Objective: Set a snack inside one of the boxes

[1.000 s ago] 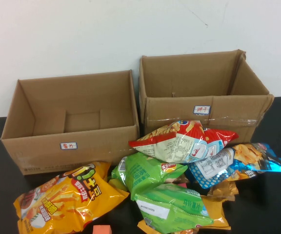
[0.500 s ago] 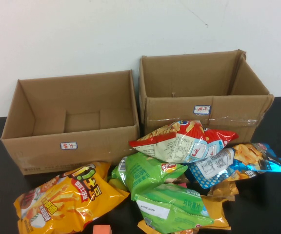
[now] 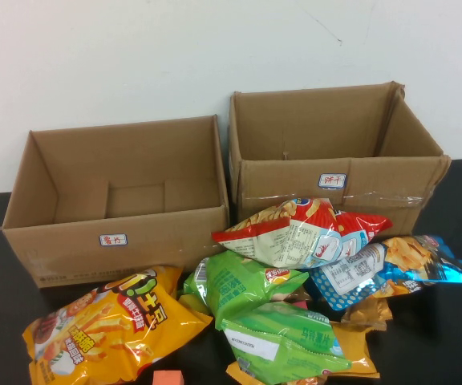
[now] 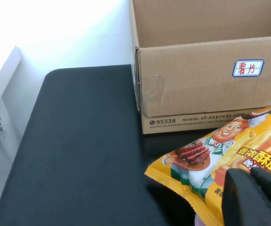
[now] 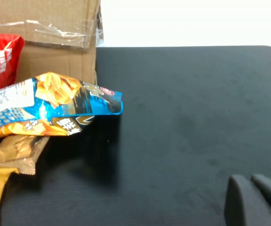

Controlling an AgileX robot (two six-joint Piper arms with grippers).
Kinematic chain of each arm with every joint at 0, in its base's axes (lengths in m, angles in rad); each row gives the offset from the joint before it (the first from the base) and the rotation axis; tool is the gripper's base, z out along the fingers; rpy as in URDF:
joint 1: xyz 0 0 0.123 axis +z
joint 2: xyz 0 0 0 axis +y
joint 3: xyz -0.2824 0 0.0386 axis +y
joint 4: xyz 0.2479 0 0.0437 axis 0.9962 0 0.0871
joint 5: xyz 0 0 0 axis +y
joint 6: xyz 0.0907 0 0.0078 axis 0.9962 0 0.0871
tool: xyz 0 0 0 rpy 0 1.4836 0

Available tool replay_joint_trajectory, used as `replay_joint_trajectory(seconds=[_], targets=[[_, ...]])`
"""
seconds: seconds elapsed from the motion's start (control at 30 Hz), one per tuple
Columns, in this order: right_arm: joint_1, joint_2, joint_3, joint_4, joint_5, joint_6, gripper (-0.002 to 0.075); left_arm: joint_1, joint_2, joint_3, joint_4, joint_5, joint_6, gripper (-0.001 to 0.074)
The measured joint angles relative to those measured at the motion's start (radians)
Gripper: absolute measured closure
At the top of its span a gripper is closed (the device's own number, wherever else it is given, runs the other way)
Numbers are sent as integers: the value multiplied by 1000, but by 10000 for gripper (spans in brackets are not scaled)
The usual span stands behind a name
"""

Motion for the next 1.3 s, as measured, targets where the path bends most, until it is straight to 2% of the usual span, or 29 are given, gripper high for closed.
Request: replay_joint_trajectory(seconds=[0.2, 0.47, 0.53, 0.67, 0.73, 0.83, 1.0, 1.07, 1.13, 1.3], targets=[[0, 0, 0, 25, 0, 35, 727, 0, 0, 0, 0, 0, 0, 738], [0, 0, 0, 246, 2, 84, 727, 0, 0, 0, 5, -11, 0, 738], [0, 0, 0, 384, 4, 95, 727, 0, 0, 5, -143, -50, -83, 738], [0, 0, 2, 642, 9, 112, 727, 0, 0, 5, -645, -94, -302, 738], [0, 0, 2, 717, 9, 112, 727, 0, 0, 5, -811, -130, -330, 738], [0, 0, 2, 744, 9, 112, 727, 0, 0, 5, -900, -210, -330, 738], [0, 0, 2, 744, 6, 111, 727, 0, 0, 5, -940, -308, -313, 738], [0, 0, 2, 744, -11, 103, 727, 0, 0, 5, -931, -302, -288, 738], [0, 0, 2, 746, -13, 73, 727, 0, 0, -29, -891, -227, -183, 738], [0, 0, 2, 746, -5, 0, 727, 0, 56, -289, -737, 81, 184, 738]])
